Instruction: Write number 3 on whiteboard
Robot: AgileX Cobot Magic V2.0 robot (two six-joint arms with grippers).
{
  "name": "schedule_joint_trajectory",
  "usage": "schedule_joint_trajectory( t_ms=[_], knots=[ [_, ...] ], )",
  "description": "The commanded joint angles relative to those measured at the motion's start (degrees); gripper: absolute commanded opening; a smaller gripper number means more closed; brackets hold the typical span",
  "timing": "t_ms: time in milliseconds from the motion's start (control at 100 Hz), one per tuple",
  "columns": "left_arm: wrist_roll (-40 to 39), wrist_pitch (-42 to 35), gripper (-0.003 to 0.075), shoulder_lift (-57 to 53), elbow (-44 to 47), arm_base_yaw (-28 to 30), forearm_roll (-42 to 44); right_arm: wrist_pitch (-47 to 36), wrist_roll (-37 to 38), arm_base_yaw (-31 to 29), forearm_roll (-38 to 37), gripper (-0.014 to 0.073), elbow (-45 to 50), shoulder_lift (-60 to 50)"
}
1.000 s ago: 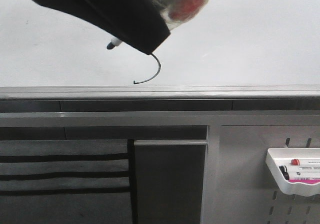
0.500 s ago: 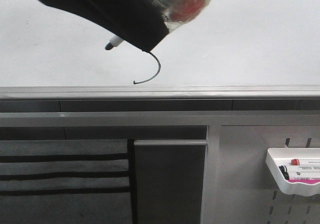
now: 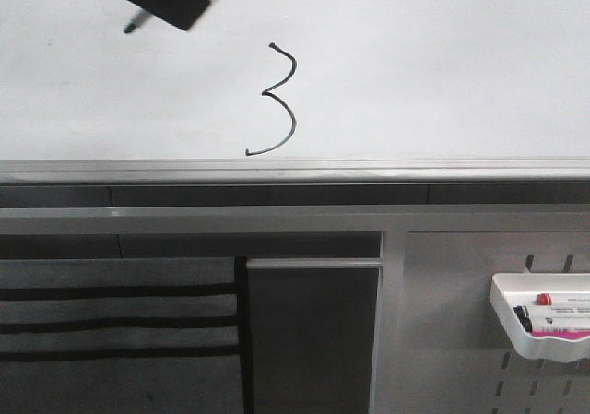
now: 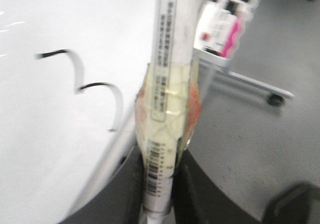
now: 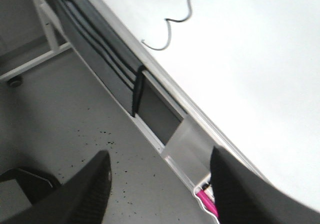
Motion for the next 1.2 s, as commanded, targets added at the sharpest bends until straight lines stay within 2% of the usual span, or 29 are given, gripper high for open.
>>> schedule_joint_trajectory(
  t_ms=[0, 130, 340, 510, 850, 940, 1090, 1190],
  knots=[
    [-5.8, -11.05, 0.0052, -1.53, 0.28, 4.76, -1.06, -2.32, 1.78, -3.33, 0.3, 0.0386, -0.11, -2.03],
    [-6.86, -20.64, 0.0026, -0.5, 4.34, 9.94, -3.19, -2.62, 2.01, -5.34, 0.3, 0.0386, 2.13, -3.17],
    [-6.86, -26.38, 0.0001, 2.13, 7.27, 14.71, -4.33, -3.1, 2.24, -5.34, 0.42, 0.0386, 4.75, -3.17],
    [-6.96, -26.56, -0.0011, 5.11, 7.4, 17.49, -6.98, -3.39, 2.24, -5.34, 0.42, 0.0386, 5.23, -3.17],
    [-6.96, -26.28, -0.0003, 7.77, 7.4, 17.49, -6.98, -3.39, 2.24, -5.34, 0.54, 0.0386, 5.23, -3.17],
    [-6.96, -25.96, 0.0061, 8.0, 7.4, 17.49, -6.98, -3.39, 2.24, -5.34, 0.54, 0.0386, 5.23, -3.17],
    [-6.96, -25.96, 0.0277, 7.81, 7.4, 17.49, -6.98, -3.39, 2.7, -5.34, 0.54, 0.0386, 5.23, -3.17],
    [-6.96, -24.77, 0.0371, 6.68, 7.4, 17.49, -6.75, -4.05, 5.17, -5.34, 0.43, 0.0386, 5.23, -3.17]
  ],
)
